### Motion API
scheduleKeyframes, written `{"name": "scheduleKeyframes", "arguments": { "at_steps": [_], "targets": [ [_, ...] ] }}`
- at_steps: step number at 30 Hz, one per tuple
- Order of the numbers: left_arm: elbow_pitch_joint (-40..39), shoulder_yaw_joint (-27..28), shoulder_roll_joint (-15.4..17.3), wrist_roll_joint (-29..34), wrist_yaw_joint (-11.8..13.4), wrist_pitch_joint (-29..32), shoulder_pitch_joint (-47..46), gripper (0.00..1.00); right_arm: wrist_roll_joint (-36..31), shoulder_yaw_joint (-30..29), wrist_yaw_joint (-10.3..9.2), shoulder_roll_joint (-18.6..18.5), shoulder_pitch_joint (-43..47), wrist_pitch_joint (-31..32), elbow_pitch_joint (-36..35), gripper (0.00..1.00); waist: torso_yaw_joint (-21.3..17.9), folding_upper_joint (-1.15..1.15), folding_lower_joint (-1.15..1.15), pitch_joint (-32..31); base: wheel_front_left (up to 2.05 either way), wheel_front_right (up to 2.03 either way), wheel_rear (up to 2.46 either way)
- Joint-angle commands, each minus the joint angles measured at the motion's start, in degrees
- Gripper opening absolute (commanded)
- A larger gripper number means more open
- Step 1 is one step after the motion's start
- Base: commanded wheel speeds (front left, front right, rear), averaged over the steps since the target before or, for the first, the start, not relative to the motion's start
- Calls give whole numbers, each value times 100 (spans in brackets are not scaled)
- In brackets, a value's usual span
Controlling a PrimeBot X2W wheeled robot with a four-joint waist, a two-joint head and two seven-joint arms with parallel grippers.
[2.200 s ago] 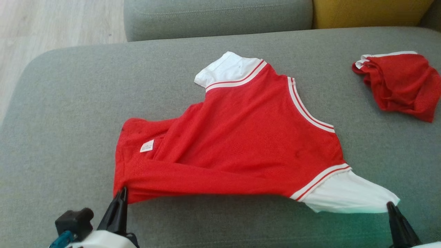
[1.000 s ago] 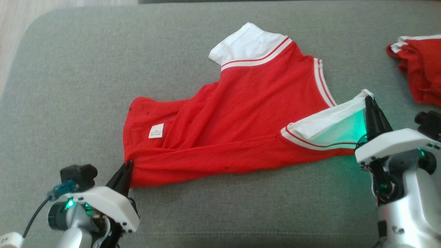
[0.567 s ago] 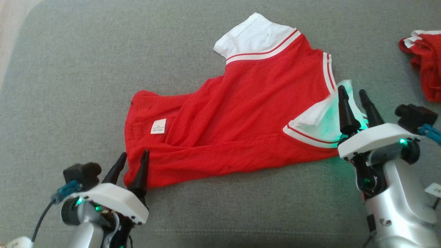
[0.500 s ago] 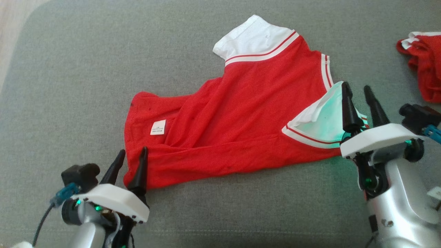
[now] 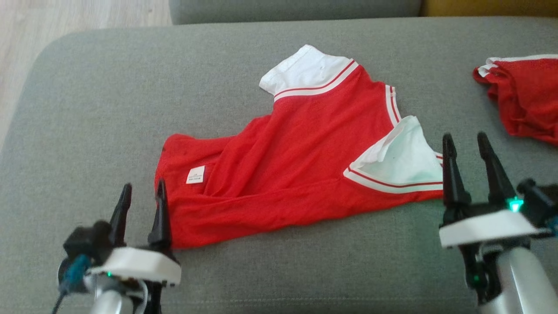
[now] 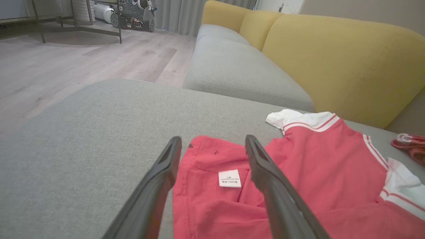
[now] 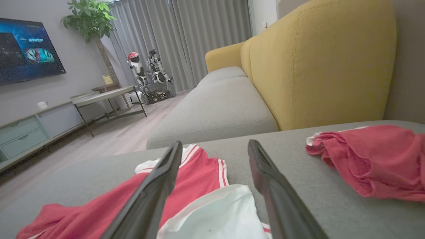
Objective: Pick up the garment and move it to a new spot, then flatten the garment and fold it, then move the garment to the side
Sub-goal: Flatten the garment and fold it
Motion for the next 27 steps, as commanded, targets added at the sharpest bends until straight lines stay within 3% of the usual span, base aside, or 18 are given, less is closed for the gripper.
{"name": "scheduleKeyframes", "arguments": {
  "at_steps": [1, 10, 27],
  "targets": [
    [-175, 229, 77, 90, 38, -59, -9, 100, -88, 68, -4, -3, 66, 0, -298, 100, -48, 0, 0, -78, 0, 0, 0],
    [-106, 156, 81, 288, 137, -82, 418, 100, -304, -15, -4, 165, 803, 205, -717, 100, -177, 0, 0, -348, 0, 0, 0],
    [20, 77, 77, 292, 143, -86, 443, 100, -353, -74, -4, 251, 909, 358, -804, 100, -173, 0, 0, -414, 0, 0, 0]
  ]
}}
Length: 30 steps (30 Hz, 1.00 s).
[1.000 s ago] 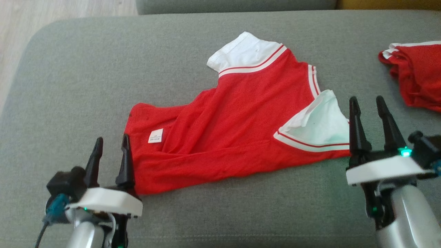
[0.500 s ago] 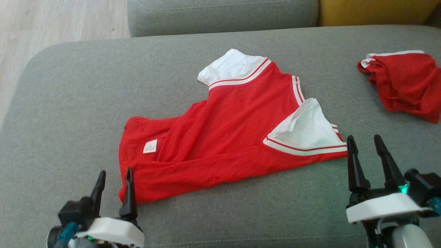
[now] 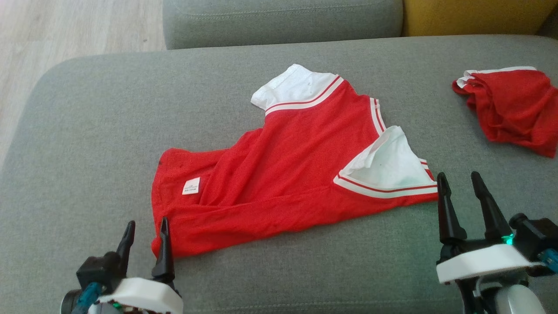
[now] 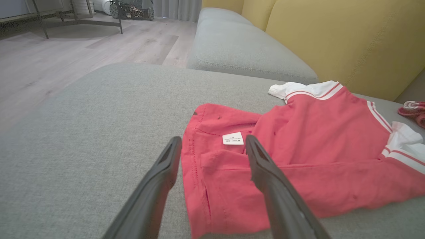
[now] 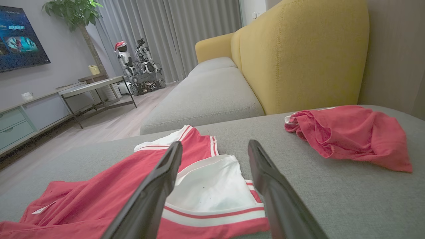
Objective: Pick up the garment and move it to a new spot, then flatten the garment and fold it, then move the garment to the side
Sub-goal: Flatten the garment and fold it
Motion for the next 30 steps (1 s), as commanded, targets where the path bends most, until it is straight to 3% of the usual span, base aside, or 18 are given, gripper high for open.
{"name": "scheduleKeyframes", "arguments": {
  "at_steps": [1, 6, 12, 25, 26, 27, 28, 29, 30],
  "targets": [
    [-157, 147, 54, 21, 38, -57, -184, 100, -35, 82, -4, -19, -74, 4, -211, 100, 1, 0, 0, 1, 0, 0, 0],
    [60, 82, 5, -128, -12, 203, -156, 100, -22, 12, -4, -55, -165, 66, 43, 100, 2, 0, 0, 66, 0, 0, 0],
    [540, 52, -90, -423, -151, 503, -242, 100, -9, -84, -4, -173, -578, 164, 872, 100, 47, 0, 0, 299, 0, 0, 0],
    [1583, 78, -284, -1138, -762, 748, -1041, 100, -69, -184, -4, -201, -1923, 838, 2907, 100, 226, 0, 0, 757, 0, 0, 0],
    [1641, 77, -286, -1166, -806, 741, -1081, 45, -8, -185, -4, -185, -1990, 873, 2989, 100, 227, 0, 0, 776, 0, 0, 0],
    [1693, 63, -283, -1179, -855, 730, -1116, 0, 42, -177, -4, -174, -2037, 950, 3084, 100, 225, 0, 0, 787, 0, 0, 0],
    [1747, 34, -270, -1174, -901, 734, -1144, 0, 102, -166, -4, -166, -2075, 996, 3148, 47, 224, 0, 0, 797, 0, 0, 0],
    [1787, 22, -263, -1172, -929, 711, -1168, 0, 164, -172, -4, -163, -2105, 972, 3170, 5, 225, 0, 0, 809, 0, 0, 0],
    [1815, 16, -256, -1166, -952, 667, -1188, 0, 202, -181, -4, -167, -2112, 963, 3190, 0, 221, 0, 0, 818, 0, 0, 0]
  ]
}}
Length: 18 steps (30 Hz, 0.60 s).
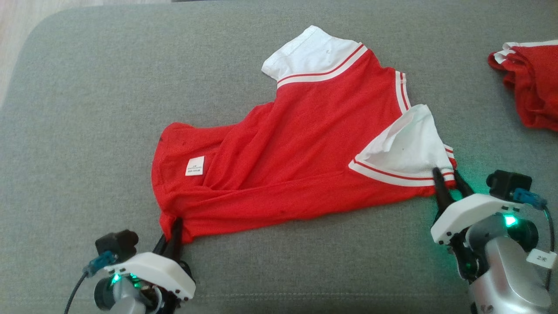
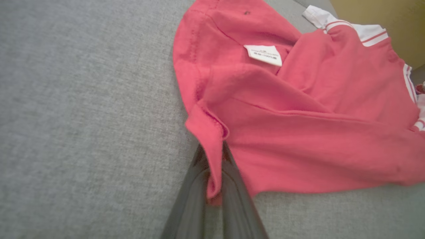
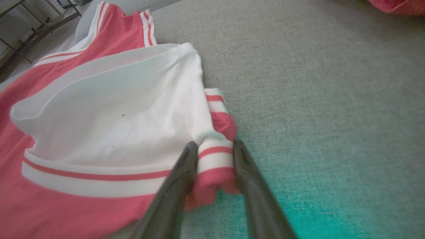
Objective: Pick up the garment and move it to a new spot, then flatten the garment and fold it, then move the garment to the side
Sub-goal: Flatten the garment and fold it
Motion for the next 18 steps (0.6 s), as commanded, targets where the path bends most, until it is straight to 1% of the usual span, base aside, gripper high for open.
{"name": "scheduleKeyframes", "arguments": {
  "at_steps": [1, 5, 9, 13, 15, 17, 18],
  "targets": [
    [-6, 132, 57, 10, -36, -71, -144, 0, 94, 113, -4, -36, -112, -5, -79, 0, -9, 0, 0, 13, 0, 0, 0],
    [-87, 146, 115, 63, -15, -264, -132, 0, 369, 31, -4, -18, 80, -125, -307, 0, -41, 0, 0, 33, 0, 0, 0],
    [-321, 157, 190, 106, 57, -315, -21, 0, 534, -106, -4, 19, 517, -214, -740, 0, -103, 0, 0, 31, 0, 0, 0],
    [-674, 188, 296, 146, 185, -283, 148, 0, 657, -269, -4, 105, 1091, -195, -1286, 0, -188, 0, 0, 17, 0, 0, 0],
    [-773, 196, 328, 157, 222, -259, 199, 0, 672, -319, -4, 123, 1239, -190, -1424, 0, -210, 0, 0, 6, 0, 0, 0],
    [-963, 208, 399, 176, 301, -180, 329, 0, 741, -419, -4, 156, 1536, -148, -1671, 0, -250, 0, 0, -26, 0, 0, 0],
    [-1166, 224, 474, 197, 395, -83, 486, 0, 812, -512, -4, 175, 1820, -125, -1875, 0, -287, 0, 0, -73, 0, 0, 0]
  ]
}}
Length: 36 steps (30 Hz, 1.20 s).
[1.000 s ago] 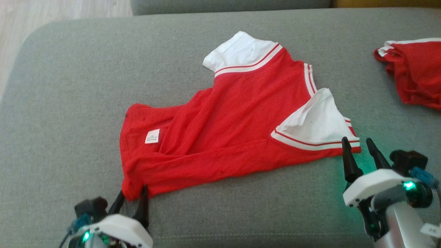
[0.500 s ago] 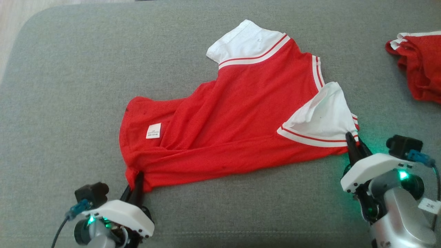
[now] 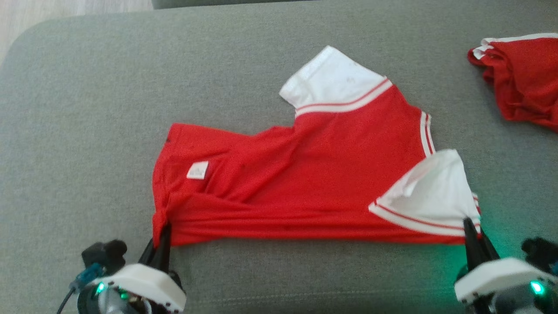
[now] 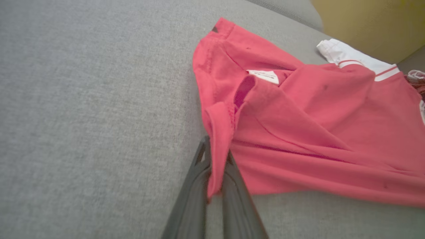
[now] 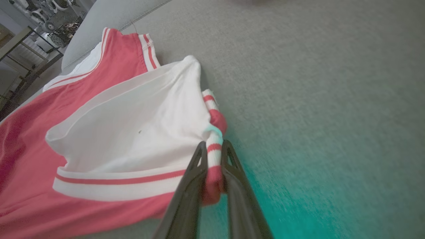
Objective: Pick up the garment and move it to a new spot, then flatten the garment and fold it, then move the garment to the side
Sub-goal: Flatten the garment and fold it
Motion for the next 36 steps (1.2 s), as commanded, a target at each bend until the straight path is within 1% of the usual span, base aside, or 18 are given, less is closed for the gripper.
{"name": "scheduleKeyframes", "arguments": {
  "at_steps": [1, 2, 6, 7, 8, 9, 10, 14, 17, 21, 25, 31, 36],
  "targets": [
    [-106, 240, 139, 37, 41, -53, -80, 0, 12, 38, -5, -77, -77, -26, -143, 0, -13, 0, 0, -15, 0, 0, 0],
    [-302, 260, 211, 55, 138, 48, 76, 0, 230, 26, -5, -70, 161, -40, -267, 0, -45, 0, 0, -54, 0, 0, 0],
    [-602, 269, 306, 48, 265, 266, 308, 0, 513, 121, -5, -68, 408, -133, -274, 0, -106, 0, 0, -114, 0, 0, 0],
    [-647, 261, 322, 43, 279, 321, 340, 0, 531, 157, -5, -67, 406, -154, -257, 14, -116, 0, 0, -125, 0, 0, 0],
    [-688, 254, 331, 45, 297, 352, 361, 0, 535, 189, -5, -67, 387, -173, -240, 63, -123, 0, 0, -145, 0, 0, 0],
    [-719, 241, 333, 49, 317, 384, 378, 47, 511, 223, -5, -67, 357, -198, -241, 100, -126, 0, 0, -168, 0, 0, 0],
    [-742, 223, 331, 51, 334, 425, 394, 100, 481, 251, -5, -67, 318, -239, -265, 100, -127, 0, 0, -196, 0, 0, 0],
    [-881, 218, 319, 125, 444, 339, 428, 100, 77, 355, -5, -66, 154, -485, -596, 100, -120, 0, 0, -319, 0, 0, 0],
    [-993, 240, 335, 267, 536, 81, 416, 100, -348, 395, -5, -66, 61, -653, -989, 100, -90, 0, 0, -424, 0, 0, 0],
    [-1210, 222, 336, 574, 721, -318, 352, 100, -808, 481, -5, -66, -3, -778, -1605, 100, -43, 0, 0, -579, 0, 0, 0],
    [-1453, 193, 390, 910, 872, -543, 262, 100, -1200, 609, -5, -66, 30, -775, -2151, 100, -19, 0, 0, -691, 0, 0, 0],
    [-1760, 131, 501, 1235, 1027, -597, 246, 100, -1412, 771, -5, -69, 185, -589, -2538, 100, -8, 0, 0, -789, 0, 0, 0],
    [-1815, 121, 542, 1243, 1052, -566, 271, 100, -1399, 842, -5, -68, 277, -509, -2637, 100, -4, 0, 0, -812, 0, 0, 0]
  ]
}}
